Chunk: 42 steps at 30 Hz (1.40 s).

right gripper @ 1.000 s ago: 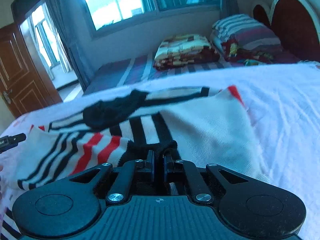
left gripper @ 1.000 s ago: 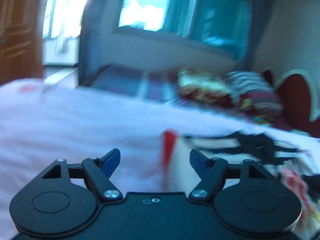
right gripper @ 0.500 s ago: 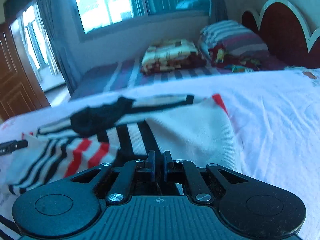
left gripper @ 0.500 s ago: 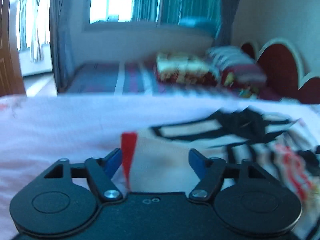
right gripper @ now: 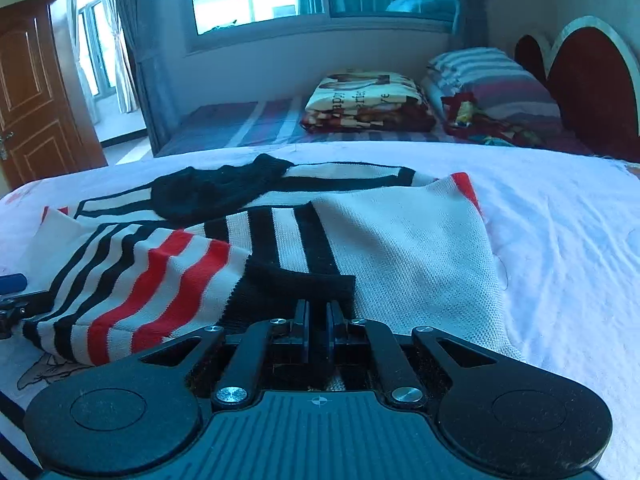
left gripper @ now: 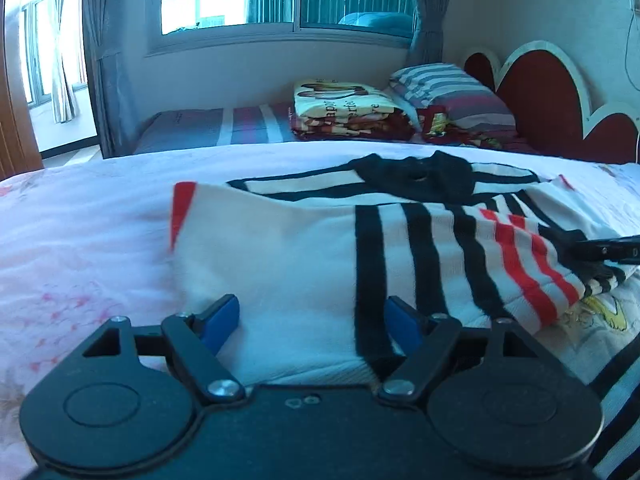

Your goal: Fold small clothes

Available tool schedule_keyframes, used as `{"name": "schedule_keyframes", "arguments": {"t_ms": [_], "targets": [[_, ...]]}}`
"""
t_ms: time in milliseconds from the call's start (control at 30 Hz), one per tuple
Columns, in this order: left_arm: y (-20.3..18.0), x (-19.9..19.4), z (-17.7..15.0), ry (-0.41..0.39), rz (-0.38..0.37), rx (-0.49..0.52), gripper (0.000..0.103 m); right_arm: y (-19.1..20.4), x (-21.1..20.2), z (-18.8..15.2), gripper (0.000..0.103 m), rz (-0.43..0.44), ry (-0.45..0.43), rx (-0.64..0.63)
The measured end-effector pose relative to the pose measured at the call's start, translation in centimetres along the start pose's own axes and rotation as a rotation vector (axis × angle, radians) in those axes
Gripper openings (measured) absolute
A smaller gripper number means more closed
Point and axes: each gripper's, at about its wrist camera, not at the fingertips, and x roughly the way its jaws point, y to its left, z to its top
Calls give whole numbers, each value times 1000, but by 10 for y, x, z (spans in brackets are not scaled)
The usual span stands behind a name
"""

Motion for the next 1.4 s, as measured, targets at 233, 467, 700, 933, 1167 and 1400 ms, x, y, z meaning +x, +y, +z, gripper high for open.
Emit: {"name": "schedule_keyframes", "arguments": {"t_ms": [233,467,700,933,1167,1400], "targets": [[-24,-2,10,-11,18,12,78,31,-15,11,72,82,-122,-34],[-44,1,12,-4,37,13,77,61,21,17,17,182,-33,-119],[-36,-14,2,3,147,-35,76,39,9,12,17,175,-32,-102],[-40,-23,-11,2,153,-92,77,26,0,-11,17,172,-16,-158],[-43,-18,-13,36,187,-77,81,18,-3,-14,17,167,-15,-179],[-45,-12,-12,40,206,-78,86,13,-2,-7,17,165,28,-176]]}}
